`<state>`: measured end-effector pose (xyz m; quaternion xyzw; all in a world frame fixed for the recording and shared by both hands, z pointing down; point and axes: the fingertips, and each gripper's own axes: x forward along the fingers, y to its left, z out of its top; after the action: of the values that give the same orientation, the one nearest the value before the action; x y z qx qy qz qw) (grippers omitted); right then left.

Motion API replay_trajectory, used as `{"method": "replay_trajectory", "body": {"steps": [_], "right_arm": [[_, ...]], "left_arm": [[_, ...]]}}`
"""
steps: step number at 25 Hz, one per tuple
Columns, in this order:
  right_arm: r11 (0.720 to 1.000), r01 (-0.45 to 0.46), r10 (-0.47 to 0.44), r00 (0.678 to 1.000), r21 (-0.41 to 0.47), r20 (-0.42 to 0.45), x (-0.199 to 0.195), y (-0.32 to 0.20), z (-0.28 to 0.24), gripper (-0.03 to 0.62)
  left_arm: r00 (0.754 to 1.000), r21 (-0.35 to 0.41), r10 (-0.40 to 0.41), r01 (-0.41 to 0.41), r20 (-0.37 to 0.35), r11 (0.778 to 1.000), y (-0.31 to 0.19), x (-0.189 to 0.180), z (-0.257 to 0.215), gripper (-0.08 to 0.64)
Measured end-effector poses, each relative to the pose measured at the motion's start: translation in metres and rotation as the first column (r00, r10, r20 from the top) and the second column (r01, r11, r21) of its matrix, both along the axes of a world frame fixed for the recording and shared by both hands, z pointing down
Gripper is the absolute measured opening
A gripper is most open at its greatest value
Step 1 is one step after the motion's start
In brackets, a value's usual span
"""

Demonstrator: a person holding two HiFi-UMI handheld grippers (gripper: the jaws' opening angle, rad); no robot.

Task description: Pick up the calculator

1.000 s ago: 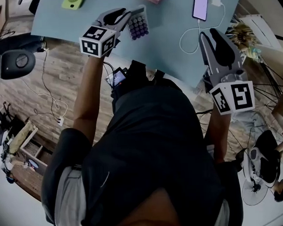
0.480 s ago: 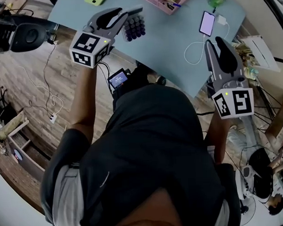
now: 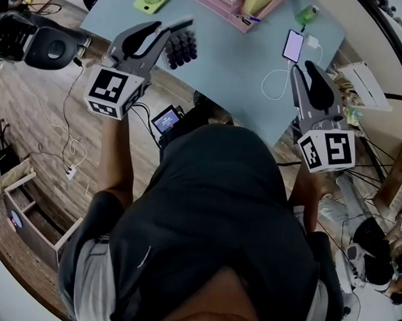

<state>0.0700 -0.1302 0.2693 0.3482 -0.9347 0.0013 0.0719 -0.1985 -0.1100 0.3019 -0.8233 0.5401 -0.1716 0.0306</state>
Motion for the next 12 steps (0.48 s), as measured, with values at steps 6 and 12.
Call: {"method": "replay_trajectory", "body": {"steps": [6, 12], "right_arm": [[1.0, -0.003, 0.003, 1.0, 0.018, 0.011, 0.008, 0.011, -0.009, 0.112], [1.0, -0.009, 0.008, 1.0, 0.028, 0.019, 0.019, 0.023, -0.013, 0.112]], "left_arm": [[1.0, 0.041, -0.018, 0.017, 0.021, 0.999, 0.026, -0.001, -0.024, 0.147], [0.999, 0.073, -0.029, 0.027, 0.033, 0.997, 0.048, 0.005, -0.039, 0.147]]}}
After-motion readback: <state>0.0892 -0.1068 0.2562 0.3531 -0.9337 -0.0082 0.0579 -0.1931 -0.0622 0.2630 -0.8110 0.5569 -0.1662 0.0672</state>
